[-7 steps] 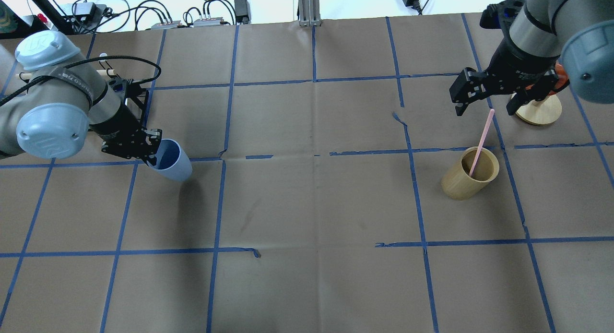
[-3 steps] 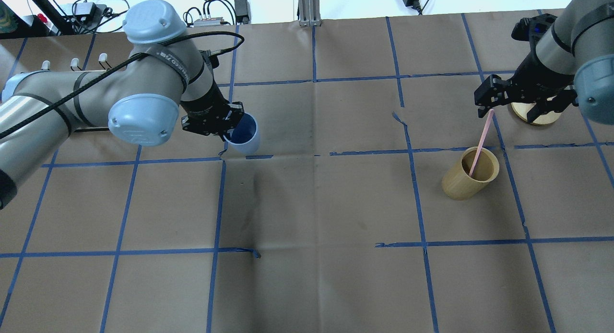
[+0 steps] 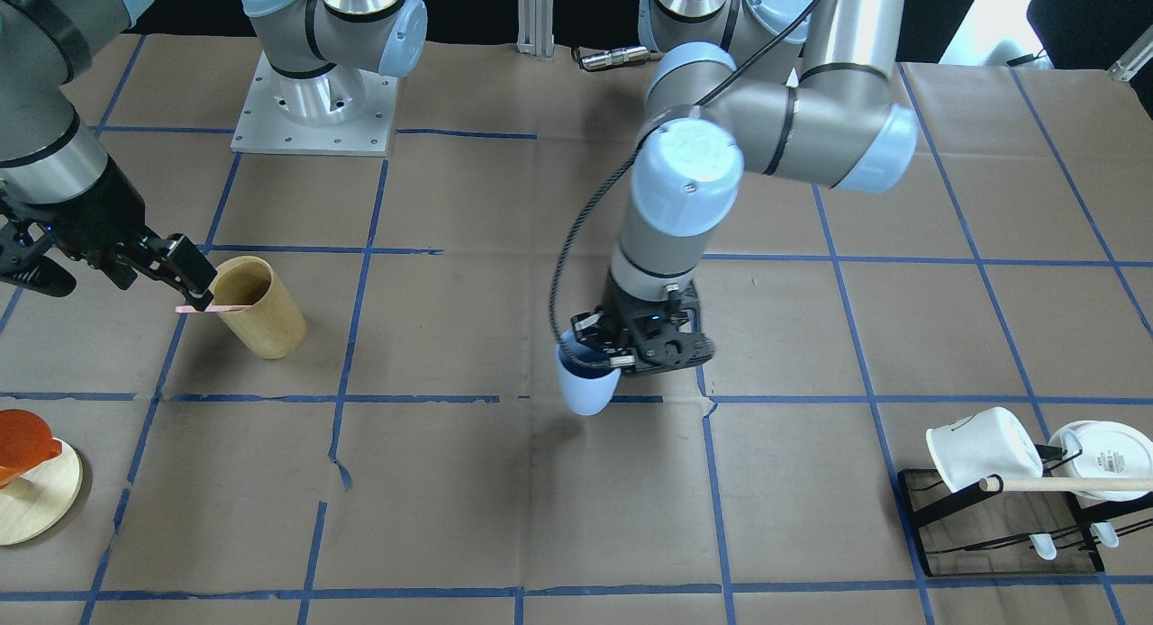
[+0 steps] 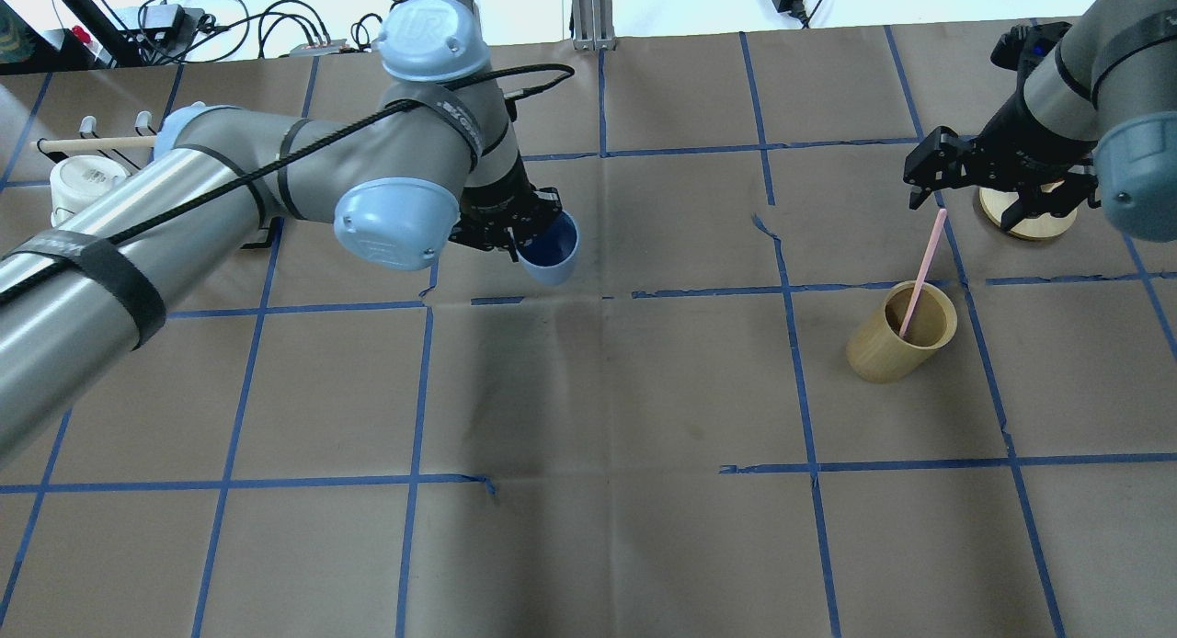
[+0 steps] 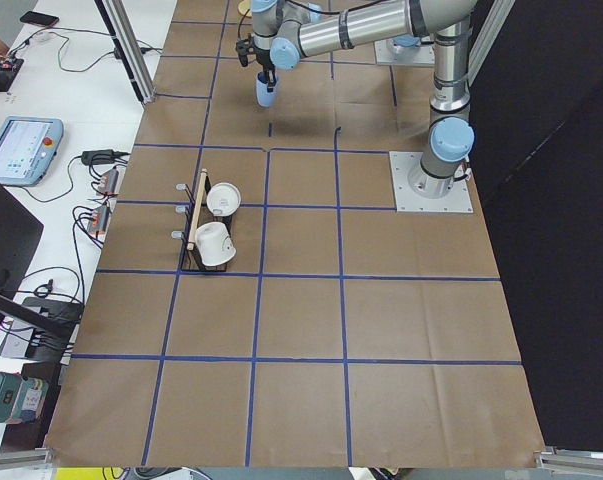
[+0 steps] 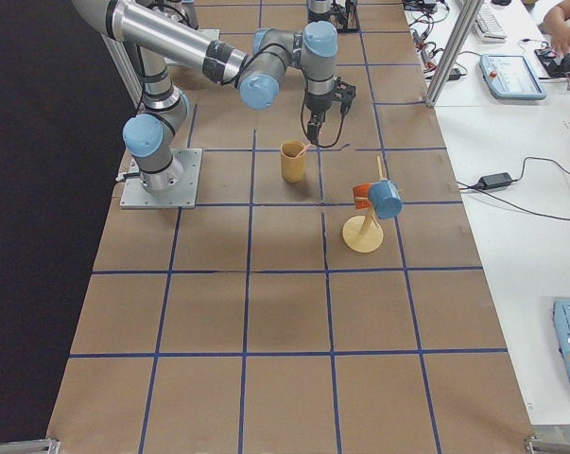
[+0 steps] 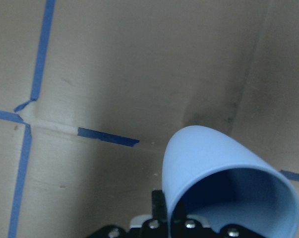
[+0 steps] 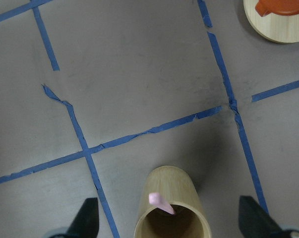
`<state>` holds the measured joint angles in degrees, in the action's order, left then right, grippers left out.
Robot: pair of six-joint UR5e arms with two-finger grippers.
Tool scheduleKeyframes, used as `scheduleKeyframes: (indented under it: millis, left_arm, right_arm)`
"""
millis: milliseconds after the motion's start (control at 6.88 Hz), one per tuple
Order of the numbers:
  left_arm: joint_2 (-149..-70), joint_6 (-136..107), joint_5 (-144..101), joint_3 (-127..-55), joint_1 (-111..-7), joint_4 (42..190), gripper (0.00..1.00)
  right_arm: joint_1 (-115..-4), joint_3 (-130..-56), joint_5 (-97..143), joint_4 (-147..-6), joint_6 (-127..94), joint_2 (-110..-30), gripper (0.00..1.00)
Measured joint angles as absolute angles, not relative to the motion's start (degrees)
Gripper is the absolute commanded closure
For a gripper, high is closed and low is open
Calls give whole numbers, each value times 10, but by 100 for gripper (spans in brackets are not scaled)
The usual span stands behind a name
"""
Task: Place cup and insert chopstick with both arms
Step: 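Carry the light blue cup farther from the robot and lower it with the left gripper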
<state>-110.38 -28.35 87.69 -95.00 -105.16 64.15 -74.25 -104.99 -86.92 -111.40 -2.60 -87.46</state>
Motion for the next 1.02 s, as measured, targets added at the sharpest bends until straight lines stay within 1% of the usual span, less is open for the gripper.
scheduleKeyframes:
  millis: [145, 291, 436, 726, 872, 1017]
  left_arm:
    - [-1111, -294, 871, -946, -1066, 639, 100]
    - [-1114, -298, 863, -944, -1072, 638, 97]
    - [-1119, -300, 859, -945, -1074, 638, 94]
    - [-1129, -304, 854, -947, -1075, 637, 92]
    - [-1131, -303, 854, -948, -1075, 637, 67]
    - [-1134, -303, 853, -947, -1075, 637, 1]
  right_arm:
    - [-743, -1059, -868, -1128, -25, -870, 1]
    - [-743, -1071, -868, -1152, -19, -867, 2]
    - [-743, -1083, -868, -1182, -8, -863, 7]
    - [-742, -1094, -869, -1213, 7, -857, 22]
    - [-742, -1096, -871, -1213, 8, -857, 27]
    - [-743, -1099, -871, -1211, 9, -859, 27]
